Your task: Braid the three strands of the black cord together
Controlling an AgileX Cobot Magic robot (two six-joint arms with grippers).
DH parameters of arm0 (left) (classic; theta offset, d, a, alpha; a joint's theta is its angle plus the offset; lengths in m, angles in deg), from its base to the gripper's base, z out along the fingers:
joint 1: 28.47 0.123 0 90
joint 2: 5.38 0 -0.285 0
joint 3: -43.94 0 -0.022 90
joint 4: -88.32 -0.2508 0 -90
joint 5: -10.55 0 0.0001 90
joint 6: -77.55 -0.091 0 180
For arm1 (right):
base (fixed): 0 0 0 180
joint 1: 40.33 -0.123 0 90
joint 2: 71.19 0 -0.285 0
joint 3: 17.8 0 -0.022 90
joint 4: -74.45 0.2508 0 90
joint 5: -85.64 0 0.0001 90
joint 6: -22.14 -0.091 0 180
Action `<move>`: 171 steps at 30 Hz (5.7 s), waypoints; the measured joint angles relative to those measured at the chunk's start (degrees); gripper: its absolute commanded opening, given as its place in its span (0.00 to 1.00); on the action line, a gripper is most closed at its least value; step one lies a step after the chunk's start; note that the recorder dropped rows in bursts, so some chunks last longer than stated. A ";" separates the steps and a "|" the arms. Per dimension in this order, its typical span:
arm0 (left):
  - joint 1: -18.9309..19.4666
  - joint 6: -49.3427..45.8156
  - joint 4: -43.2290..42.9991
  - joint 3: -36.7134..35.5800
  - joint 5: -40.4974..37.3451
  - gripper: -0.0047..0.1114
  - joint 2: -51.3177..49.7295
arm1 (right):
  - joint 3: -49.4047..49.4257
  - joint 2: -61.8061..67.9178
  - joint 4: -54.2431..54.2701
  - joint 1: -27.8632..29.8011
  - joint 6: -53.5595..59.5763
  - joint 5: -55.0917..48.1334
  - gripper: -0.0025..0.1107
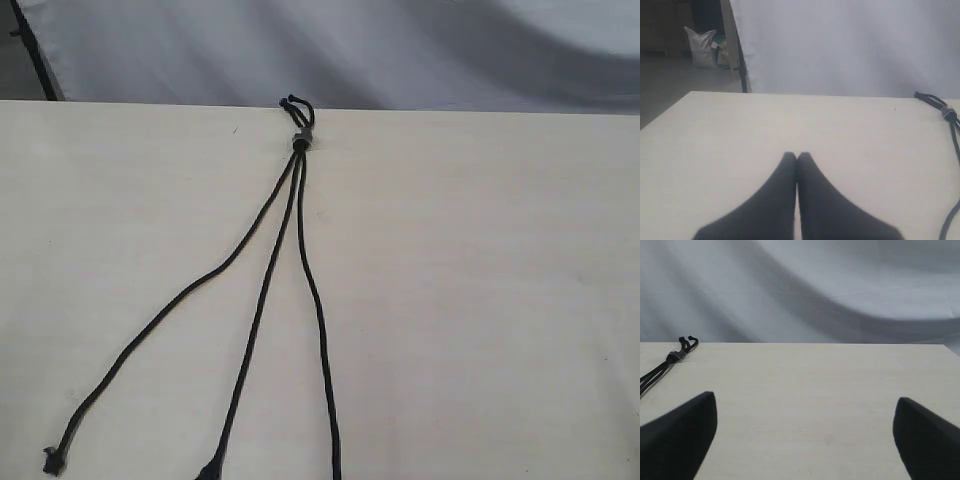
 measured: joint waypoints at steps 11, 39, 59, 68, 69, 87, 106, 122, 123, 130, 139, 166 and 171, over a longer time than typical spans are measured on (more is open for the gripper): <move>0.00 0.00 0.00 0.00 0.00 0.04 0.00 | 0.00 0.00 0.00 0.00 0.00 0.00 0.80; 0.00 28.84 18.51 0.00 45.04 0.04 0.00 | 0.00 0.00 27.40 0.00 -15.63 24.13 0.80; 0.00 25.62 -19.05 29.33 27.90 0.04 -31.73 | -10.34 29.37 -37.20 0.00 -40.33 35.55 0.80; 0.00 26.75 -23.74 29.95 26.32 0.04 -47.93 | -28.99 62.03 -87.36 -9.27 -82.15 46.25 0.31; 0.00 26.75 -23.74 29.95 26.88 0.04 -48.50 | -30.99 65.74 -90.01 -11.64 -84.42 46.42 0.24; 0.00 26.61 -27.20 34.43 9.12 0.04 -49.39 | -57.02 100.53 -101.19 -46.20 -106.19 29.81 0.02; -3.90 27.01 -26.17 35.78 3.17 0.04 -59.53 | -71.60 103.88 12.49 -28.36 10.22 -32.07 0.02; -16.61 25.95 -26.17 37.26 -0.37 0.04 -68.41 | -83.54 121.59 -5.63 -56.07 -13.42 -32.31 0.58; -16.61 25.95 -26.17 37.26 -0.37 0.04 -68.41 | -83.63 122.04 -5.35 -55.81 -13.71 -32.56 0.58; -16.61 25.83 -26.17 37.26 -0.37 0.04 -68.41 | -83.87 123.21 -1.67 -54.40 -14.55 -33.17 0.36; -16.61 25.83 -26.17 37.26 -0.37 0.04 -68.41 | -85.39 122.75 0.83 -54.13 -9.52 -36.83 0.02; -16.61 25.83 -26.17 37.26 0.46 0.04 -68.41 | -81.11 105.05 -18.25 -18.96 -16.54 -46.40 0.02; -16.61 25.83 -26.09 37.26 0.75 0.04 -68.41 | -74.68 110.12 -17.61 -17.82 -16.80 -39.05 0.02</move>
